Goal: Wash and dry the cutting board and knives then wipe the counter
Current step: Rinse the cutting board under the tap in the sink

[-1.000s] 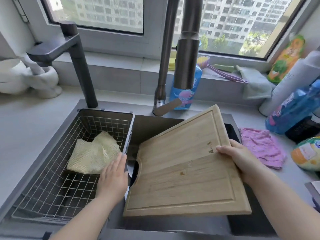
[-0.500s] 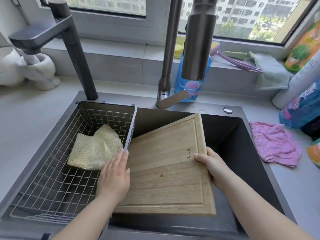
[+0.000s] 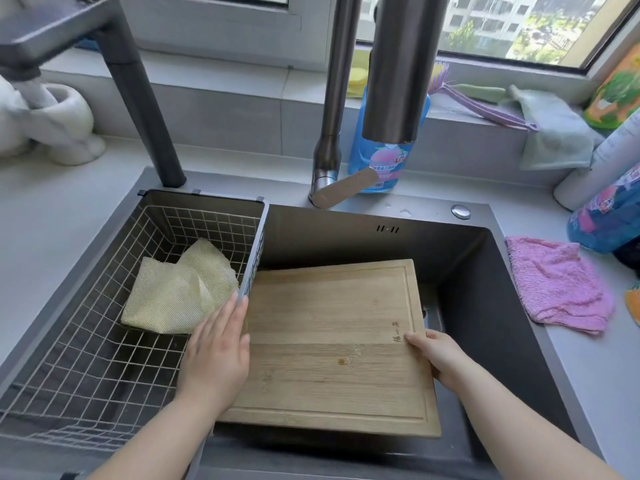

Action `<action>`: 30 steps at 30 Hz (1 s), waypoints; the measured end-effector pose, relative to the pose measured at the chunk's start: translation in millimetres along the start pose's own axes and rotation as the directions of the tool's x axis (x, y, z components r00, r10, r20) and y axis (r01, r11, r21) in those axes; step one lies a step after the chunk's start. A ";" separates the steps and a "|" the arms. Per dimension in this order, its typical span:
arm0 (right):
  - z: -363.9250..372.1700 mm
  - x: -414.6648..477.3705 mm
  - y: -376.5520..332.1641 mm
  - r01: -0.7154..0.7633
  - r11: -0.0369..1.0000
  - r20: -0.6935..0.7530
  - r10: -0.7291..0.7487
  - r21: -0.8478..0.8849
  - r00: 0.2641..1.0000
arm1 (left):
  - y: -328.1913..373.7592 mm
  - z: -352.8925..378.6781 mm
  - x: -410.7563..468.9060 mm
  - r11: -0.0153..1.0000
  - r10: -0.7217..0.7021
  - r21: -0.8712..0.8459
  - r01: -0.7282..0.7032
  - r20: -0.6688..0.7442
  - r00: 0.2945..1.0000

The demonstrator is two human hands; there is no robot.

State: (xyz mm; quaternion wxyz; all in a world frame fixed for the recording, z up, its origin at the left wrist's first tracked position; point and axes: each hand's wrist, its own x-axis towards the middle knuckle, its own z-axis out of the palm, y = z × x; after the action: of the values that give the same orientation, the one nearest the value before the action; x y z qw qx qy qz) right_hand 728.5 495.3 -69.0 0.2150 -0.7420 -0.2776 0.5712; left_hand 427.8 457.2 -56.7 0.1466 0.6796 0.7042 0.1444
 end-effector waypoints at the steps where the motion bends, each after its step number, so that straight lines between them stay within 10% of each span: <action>1: -0.8 5.9 3.5 -0.022 0.999 -0.018 0.021 -0.050 1.000 | -0.1 0.8 0.2 1.000 0.003 0.003 -0.003 -0.008 1.000; 17: -3.0 47.1 22.7 -0.196 0.950 -0.045 0.191 -0.242 0.981 | -7.5 9.8 1.6 0.999 0.031 0.042 -0.028 -0.076 0.997; 30: 3.4 38.7 -12.0 -0.099 0.777 -0.187 -0.025 -0.621 0.982 | -4.2 7.0 -0.5 1.000 0.024 -0.013 -0.025 -0.047 0.999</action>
State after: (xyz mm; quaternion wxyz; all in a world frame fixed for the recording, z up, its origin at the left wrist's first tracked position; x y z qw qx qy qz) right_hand 730.8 529.8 -90.4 -0.0311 -0.8262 -0.4160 0.3786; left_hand 426.8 456.5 -64.8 0.1327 0.6835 0.6981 0.1669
